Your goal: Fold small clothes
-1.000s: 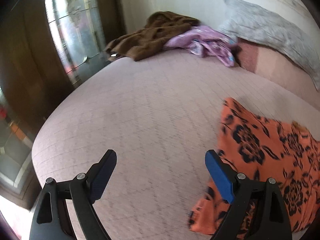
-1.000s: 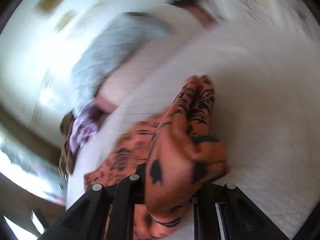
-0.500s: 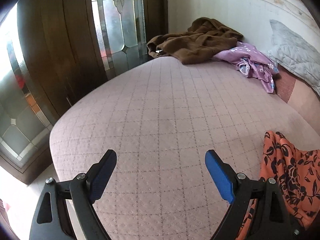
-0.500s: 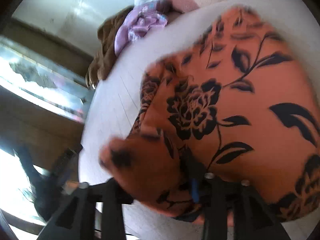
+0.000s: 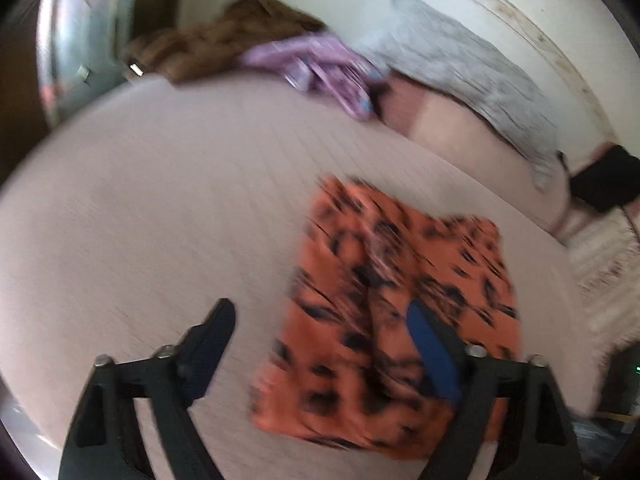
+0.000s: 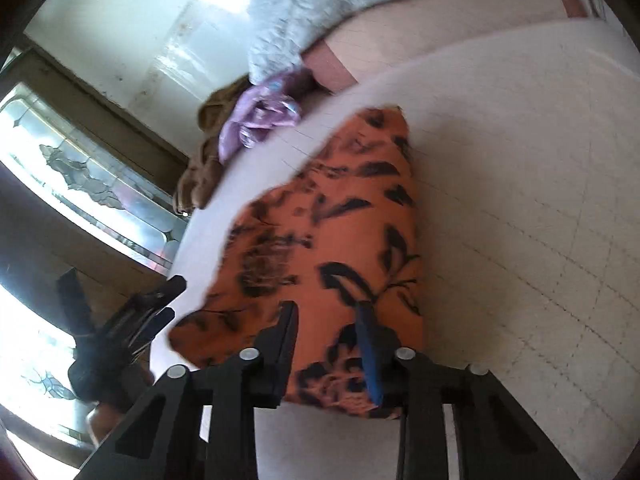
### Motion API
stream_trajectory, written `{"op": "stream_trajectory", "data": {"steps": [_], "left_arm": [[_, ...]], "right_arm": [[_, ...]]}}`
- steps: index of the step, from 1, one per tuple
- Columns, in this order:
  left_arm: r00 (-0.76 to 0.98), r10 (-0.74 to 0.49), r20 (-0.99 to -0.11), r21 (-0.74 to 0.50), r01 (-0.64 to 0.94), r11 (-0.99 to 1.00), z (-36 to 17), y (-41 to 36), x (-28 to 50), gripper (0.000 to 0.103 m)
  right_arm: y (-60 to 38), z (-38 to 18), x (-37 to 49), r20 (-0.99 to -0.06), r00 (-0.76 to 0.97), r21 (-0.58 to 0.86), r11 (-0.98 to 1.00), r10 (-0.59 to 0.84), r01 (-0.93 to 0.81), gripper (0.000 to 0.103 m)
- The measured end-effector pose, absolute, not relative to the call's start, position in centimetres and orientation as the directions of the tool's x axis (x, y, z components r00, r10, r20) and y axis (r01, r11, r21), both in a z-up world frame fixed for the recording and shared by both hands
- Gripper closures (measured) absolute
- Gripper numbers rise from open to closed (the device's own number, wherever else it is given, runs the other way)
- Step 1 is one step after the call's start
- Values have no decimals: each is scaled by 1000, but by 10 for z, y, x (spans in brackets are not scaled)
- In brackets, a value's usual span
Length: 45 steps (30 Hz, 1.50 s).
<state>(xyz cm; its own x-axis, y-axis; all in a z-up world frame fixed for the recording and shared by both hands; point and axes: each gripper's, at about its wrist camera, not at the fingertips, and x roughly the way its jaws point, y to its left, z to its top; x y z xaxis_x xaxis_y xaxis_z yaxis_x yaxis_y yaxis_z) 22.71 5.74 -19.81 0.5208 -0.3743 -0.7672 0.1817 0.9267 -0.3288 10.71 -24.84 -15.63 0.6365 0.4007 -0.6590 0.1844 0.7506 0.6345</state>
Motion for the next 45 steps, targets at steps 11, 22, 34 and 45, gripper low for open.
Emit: {"op": "stream_trajectory", "data": {"steps": [11,22,34,45], "left_arm": [[535,-224,-815,-161,163,974,-211,40,233,42],[536,-318,-782,-187,285,940,-205,30,223,94],[551,-271,-790,-129,282,951,-211,26,221,95],[568,-242,-787,-91,280,956,-212,23,218,94]], "right_arm": [[-274,-134,198,-745,598,525,814,297,249,79],[-256,-160,286,-773,492,565,786,400,250,79],[-206,-180,310,-752,401,628,753,523,195,79],[-224,-150,145,-741,463,567,823,487,40,76]]}}
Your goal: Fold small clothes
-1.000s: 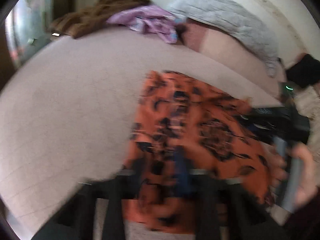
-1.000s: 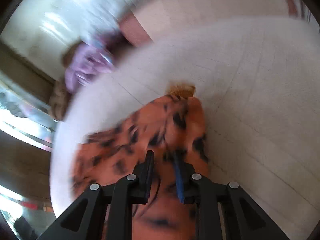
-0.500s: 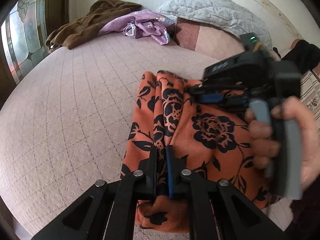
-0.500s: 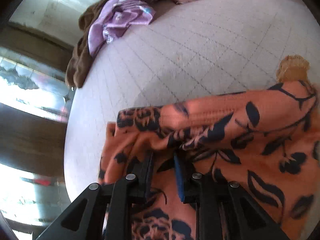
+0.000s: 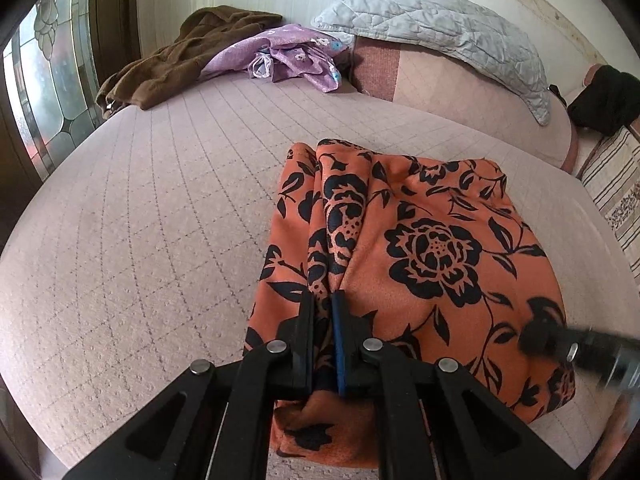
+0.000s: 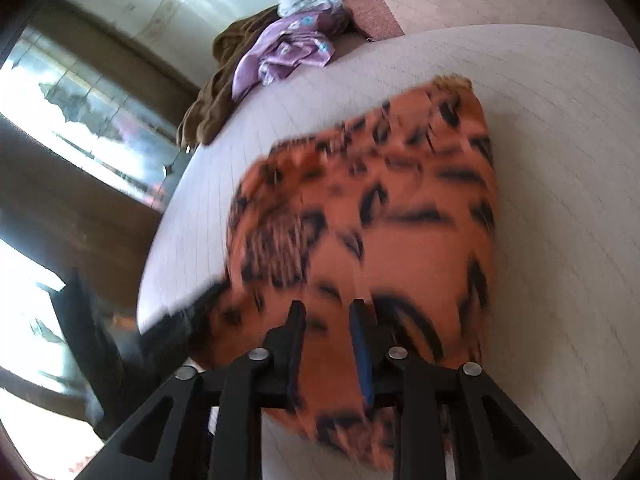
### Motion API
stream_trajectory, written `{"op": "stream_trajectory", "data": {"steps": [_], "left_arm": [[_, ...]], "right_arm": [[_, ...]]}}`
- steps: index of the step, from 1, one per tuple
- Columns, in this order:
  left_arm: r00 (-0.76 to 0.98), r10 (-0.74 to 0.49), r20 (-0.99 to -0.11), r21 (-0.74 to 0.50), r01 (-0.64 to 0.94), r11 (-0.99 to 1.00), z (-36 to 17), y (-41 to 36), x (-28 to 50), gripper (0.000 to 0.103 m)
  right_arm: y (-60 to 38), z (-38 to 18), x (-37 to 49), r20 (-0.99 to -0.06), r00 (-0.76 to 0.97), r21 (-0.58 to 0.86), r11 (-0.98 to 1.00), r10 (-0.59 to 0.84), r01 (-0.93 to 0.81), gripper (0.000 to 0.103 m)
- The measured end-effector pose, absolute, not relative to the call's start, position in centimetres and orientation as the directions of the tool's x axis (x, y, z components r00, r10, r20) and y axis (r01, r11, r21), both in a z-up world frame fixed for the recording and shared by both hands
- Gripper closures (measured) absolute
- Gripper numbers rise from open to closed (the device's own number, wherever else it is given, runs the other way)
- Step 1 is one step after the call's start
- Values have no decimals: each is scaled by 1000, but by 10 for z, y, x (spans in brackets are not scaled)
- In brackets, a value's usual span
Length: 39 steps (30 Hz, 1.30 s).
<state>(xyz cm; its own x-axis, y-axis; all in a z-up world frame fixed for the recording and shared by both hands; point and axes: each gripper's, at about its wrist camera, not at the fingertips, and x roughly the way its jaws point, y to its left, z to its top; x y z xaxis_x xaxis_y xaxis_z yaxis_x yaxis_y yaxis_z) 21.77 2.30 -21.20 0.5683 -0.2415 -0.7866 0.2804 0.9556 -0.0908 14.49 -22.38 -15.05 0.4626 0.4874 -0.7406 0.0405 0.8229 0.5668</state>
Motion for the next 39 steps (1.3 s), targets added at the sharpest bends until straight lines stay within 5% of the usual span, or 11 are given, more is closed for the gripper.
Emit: {"op": "stream_trajectory", "data": {"steps": [18,19,22,23,29,34,39], "left_arm": [[655,-116,-747,115,299,947,-224,3,204,92],[667,-105,-738,126,289,949,-224,4,202,86],[699,2,-715,221,223,949,-217,9,200,40],[695,12,-719,231,223,947,-211,13,202,35],[695,-72,-715,71,175,982,-184,45,213,35],[642,-22,-767,111,167,980,-202,31,234,35],[633,28,-774,178,176,968,-222,13,237,35]], "right_arm": [[-217,-176,93,-689,589,490,870,423,-52,75],[-218,-177,93,-690,587,490,870,424,-54,75],[-220,-171,93,-706,561,492,869,432,-51,76],[-223,-169,95,-710,546,505,862,444,-44,76],[-246,-141,102,-729,545,490,872,414,-6,74],[-267,-135,141,-734,579,475,878,355,64,74],[-272,-168,175,-774,538,469,873,334,133,49]]}}
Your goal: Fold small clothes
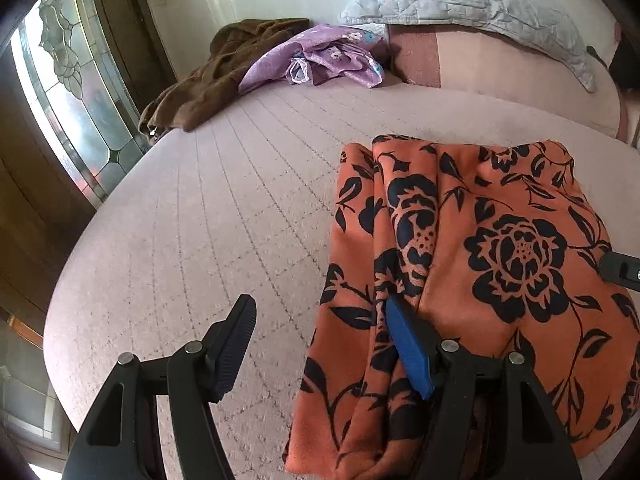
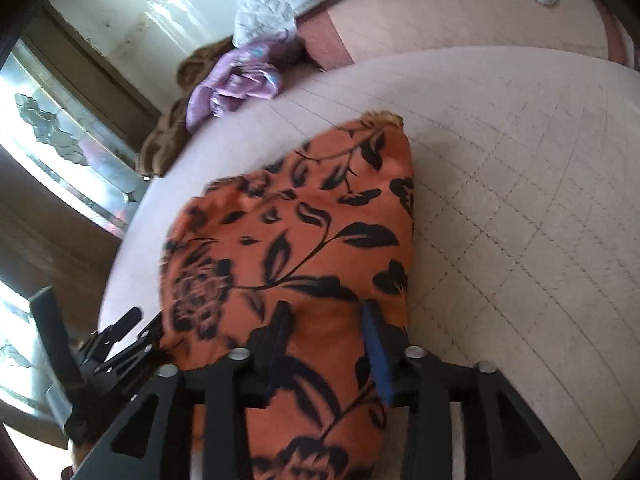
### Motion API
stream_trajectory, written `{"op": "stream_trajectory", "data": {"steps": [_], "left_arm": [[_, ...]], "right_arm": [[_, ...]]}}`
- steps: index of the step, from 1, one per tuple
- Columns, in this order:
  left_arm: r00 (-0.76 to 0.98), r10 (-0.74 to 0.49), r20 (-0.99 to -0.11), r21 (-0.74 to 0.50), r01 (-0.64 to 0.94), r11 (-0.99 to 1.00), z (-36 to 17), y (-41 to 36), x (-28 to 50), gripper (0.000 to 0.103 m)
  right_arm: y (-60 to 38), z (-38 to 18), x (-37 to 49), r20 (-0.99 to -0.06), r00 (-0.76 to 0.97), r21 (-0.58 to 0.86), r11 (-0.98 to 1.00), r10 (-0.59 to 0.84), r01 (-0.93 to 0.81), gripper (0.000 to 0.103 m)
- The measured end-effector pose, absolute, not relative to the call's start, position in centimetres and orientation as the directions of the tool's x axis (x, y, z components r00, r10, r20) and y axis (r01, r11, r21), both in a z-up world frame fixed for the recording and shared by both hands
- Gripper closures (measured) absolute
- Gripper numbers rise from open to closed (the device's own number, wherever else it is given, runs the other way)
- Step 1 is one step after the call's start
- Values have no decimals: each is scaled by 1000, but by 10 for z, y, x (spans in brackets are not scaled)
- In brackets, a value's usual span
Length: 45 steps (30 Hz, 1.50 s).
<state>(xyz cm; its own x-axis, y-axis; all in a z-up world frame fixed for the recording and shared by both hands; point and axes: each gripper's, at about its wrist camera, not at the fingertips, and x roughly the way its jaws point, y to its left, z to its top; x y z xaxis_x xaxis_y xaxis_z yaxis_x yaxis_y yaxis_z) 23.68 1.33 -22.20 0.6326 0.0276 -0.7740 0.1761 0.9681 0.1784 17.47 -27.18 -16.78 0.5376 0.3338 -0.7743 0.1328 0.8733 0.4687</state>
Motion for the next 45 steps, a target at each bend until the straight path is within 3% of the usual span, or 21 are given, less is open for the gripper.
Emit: {"op": "stream_trajectory", "data": {"steps": [2,3,14,16,17,21,29,31,32,45], "left_arm": [[632,15,-775,164,177,970,-219,17,236,35],[632,11,-775,157,175,972,-219,19,237,35],[692,-45,-720,105,173,979,-191,23,224,35],[693,-50,-720,100,174,980,-189,20,222,35],[691,-51,-721,100,177,979,-190,19,222,35],[681,-36,-732,117,178,977,-196,18,222,35],[687,-49,-725,96,171,981,-190,19,222,35],[689,-47,-724,106,179,978,-190,14,223,35],[689,-47,-723,109,181,977,-190,12,223,35],[690,-77,-720,96,208,973,-184,-4,221,35]], "right_arm": [[-264,-161,175,-775,538,446,890,331,95,36],[-260,-157,174,-782,532,430,899,325,81,35],[-271,-130,128,-731,588,452,891,347,36,36],[-266,-137,127,-739,569,450,893,360,20,52],[-262,-141,128,-749,552,448,894,367,13,66],[-240,-159,133,-807,508,345,938,300,-6,66],[-259,-137,126,-782,525,402,915,336,13,65],[-269,-133,123,-764,551,417,909,336,24,46],[-275,-134,122,-757,562,429,902,334,42,31],[-313,-161,114,-689,582,583,807,432,90,30]]}}
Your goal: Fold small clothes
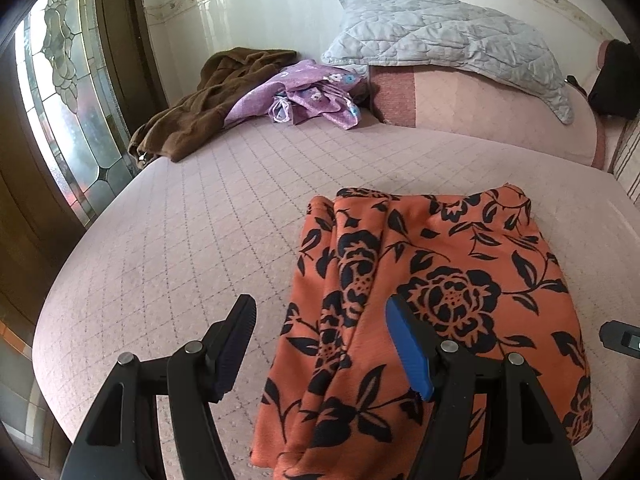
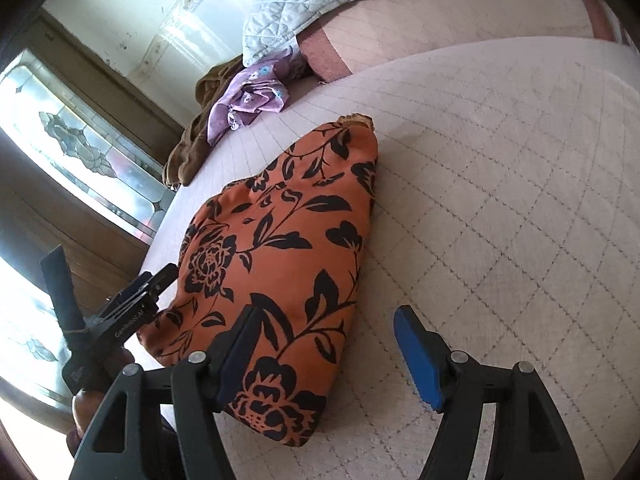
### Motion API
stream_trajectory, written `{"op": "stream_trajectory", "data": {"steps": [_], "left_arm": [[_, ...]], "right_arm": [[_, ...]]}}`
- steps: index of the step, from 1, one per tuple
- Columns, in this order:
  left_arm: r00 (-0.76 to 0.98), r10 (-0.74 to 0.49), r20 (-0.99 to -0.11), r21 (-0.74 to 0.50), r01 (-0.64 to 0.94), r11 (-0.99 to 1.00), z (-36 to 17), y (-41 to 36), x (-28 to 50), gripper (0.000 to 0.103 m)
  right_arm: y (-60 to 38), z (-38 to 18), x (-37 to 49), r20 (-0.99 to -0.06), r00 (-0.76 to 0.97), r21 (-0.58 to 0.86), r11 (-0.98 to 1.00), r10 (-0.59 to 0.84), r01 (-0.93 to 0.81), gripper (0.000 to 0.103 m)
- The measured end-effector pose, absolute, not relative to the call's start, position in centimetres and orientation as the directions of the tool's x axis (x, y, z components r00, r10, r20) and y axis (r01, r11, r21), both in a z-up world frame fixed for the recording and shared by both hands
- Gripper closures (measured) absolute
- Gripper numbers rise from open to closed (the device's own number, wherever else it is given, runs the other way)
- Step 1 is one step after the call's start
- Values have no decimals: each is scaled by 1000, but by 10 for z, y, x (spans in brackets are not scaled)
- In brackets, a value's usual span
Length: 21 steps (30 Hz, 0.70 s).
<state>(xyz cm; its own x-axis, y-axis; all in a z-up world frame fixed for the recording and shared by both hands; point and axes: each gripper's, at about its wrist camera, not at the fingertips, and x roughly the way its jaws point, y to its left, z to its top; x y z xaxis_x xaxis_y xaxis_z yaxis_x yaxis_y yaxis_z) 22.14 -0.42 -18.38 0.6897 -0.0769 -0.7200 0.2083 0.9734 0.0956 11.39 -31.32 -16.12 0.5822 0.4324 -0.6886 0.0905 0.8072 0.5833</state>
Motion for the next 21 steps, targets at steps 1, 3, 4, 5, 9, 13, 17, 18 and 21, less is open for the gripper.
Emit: {"op": "stream_trajectory", "data": {"steps": [1,3,4,5,9,13,17,18,21], "left_arm": [[691,-82,-718,94,212,973,-183,-6,221,35],[693,-83,-716,95,215,972,-182,-7,221,35],[690,-87,-718,93,219,971,-182,-9,222,35],[689,-88,-720,92,221,971,-182,-10,222,35],[684,-94,-724,94,233,968,-182,-14,222,35],[679,-98,-728,100,246,964,-184,-18,223,35],[672,-105,-733,91,249,964,-183,-19,226,35],[673,-104,-732,93,250,964,-183,-19,226,35],[672,-108,-732,95,258,962,-183,-22,226,35]], "right_arm": [[-314,-161,115,-681,584,593,801,442,86,30],[-316,-160,117,-662,587,619,782,466,77,30],[-316,-161,117,-657,587,625,777,472,75,30],[-316,-161,119,-652,586,634,770,482,73,30],[-315,-163,123,-633,581,666,743,512,70,30],[-313,-164,128,-621,578,681,729,529,63,30],[-312,-166,133,-616,572,691,720,541,63,30],[-311,-167,134,-614,569,696,715,547,64,30],[-310,-169,136,-613,567,697,714,550,62,30]]}}
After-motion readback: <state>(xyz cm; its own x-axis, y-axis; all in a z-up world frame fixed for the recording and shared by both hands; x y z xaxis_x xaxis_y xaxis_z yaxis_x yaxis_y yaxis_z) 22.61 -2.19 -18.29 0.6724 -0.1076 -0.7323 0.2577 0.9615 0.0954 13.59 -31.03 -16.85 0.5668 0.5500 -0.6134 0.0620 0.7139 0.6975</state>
